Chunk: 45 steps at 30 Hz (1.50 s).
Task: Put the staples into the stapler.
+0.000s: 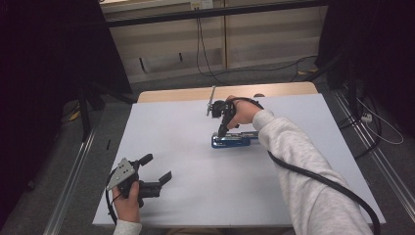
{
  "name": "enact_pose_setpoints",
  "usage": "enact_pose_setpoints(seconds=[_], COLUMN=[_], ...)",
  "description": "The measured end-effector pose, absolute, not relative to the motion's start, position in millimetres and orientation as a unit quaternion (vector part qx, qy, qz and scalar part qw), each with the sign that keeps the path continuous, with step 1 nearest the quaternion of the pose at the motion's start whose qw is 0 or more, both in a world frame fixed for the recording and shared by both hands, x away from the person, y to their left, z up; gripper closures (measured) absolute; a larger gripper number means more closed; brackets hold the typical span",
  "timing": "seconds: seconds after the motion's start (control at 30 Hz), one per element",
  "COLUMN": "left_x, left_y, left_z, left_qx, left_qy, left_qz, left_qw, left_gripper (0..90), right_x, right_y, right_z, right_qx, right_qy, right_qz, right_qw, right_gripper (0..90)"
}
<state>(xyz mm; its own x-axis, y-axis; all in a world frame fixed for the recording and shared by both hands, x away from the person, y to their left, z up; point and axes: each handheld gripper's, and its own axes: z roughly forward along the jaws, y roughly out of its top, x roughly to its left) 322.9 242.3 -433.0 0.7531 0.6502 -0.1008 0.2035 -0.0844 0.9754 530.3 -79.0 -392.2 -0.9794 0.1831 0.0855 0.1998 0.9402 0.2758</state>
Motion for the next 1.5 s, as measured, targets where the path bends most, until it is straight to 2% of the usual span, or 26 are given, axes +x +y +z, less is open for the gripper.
enact_pose_setpoints(seconds=[1.5], left_x=[323.3], left_y=[241.5], left_z=[-433.5], left_qx=[0.714], left_qy=[0.303], left_qz=[0.18], left_qw=[0.605], left_gripper=[1.9], right_x=[529.7], right_y=[-76.8], right_z=[-396.4], right_qx=[-0.101], right_qy=[-0.985], right_qz=[-0.135], right_qw=[0.031], right_gripper=[78.0])
